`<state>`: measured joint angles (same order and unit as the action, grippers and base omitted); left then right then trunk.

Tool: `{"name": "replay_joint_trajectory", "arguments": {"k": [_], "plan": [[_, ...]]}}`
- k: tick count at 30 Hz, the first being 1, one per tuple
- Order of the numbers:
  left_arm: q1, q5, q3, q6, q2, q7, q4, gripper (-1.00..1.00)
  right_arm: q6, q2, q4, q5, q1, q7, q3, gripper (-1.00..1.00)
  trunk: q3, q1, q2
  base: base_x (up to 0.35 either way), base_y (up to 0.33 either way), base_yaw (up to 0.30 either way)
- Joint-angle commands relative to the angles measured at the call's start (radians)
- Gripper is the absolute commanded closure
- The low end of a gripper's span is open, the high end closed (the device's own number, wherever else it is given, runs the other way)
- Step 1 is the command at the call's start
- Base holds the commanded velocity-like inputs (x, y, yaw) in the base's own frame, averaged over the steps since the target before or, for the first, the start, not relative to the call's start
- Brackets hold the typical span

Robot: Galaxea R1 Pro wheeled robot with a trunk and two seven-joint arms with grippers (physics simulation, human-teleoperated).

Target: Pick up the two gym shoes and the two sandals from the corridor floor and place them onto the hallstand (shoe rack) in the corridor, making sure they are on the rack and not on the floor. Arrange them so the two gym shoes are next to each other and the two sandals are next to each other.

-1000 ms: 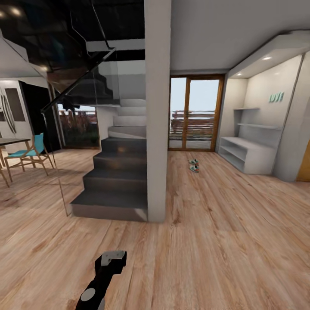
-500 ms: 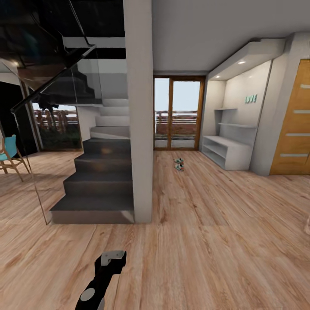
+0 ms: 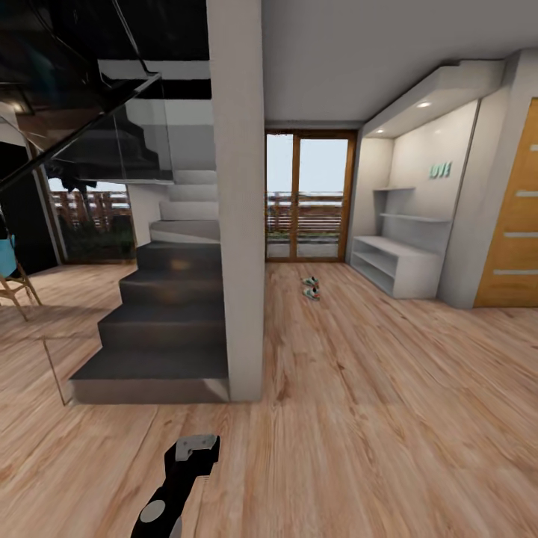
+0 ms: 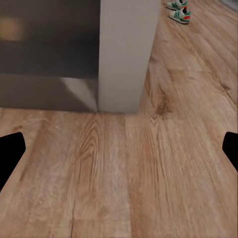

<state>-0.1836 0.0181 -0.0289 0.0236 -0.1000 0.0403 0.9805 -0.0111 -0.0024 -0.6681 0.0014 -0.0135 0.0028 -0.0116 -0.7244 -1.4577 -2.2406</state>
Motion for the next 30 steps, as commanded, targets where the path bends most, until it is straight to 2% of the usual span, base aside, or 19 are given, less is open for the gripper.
{"name": "replay_joint_trajectory", "arguments": {"k": [1, 19, 30], "plan": [[0.000, 0.002, -0.002, 0.002, 0.000, 0.004, 0.000, -1.00, -0.001, 0.000, -0.001, 0.000, 0.000, 0.000, -0.001, -1.00, -0.001, 0.000, 0.000, 0.345, 0.000, 0.000], [0.000, 0.000, -0.003, 0.002, 0.000, 0.003, -0.002, -1.00, -0.001, -0.001, -0.002, 0.000, 0.000, 0.000, -0.002, -1.00, -0.001, 0.000, 0.000, 0.345, 0.000, -0.004], [0.000, -0.002, -0.008, 0.002, 0.000, 0.003, -0.026, -1.00, -0.001, -0.001, -0.002, 0.000, 0.000, 0.000, -0.002, -1.00, -0.001, 0.000, 0.000, 0.345, 0.000, -0.221]]}}
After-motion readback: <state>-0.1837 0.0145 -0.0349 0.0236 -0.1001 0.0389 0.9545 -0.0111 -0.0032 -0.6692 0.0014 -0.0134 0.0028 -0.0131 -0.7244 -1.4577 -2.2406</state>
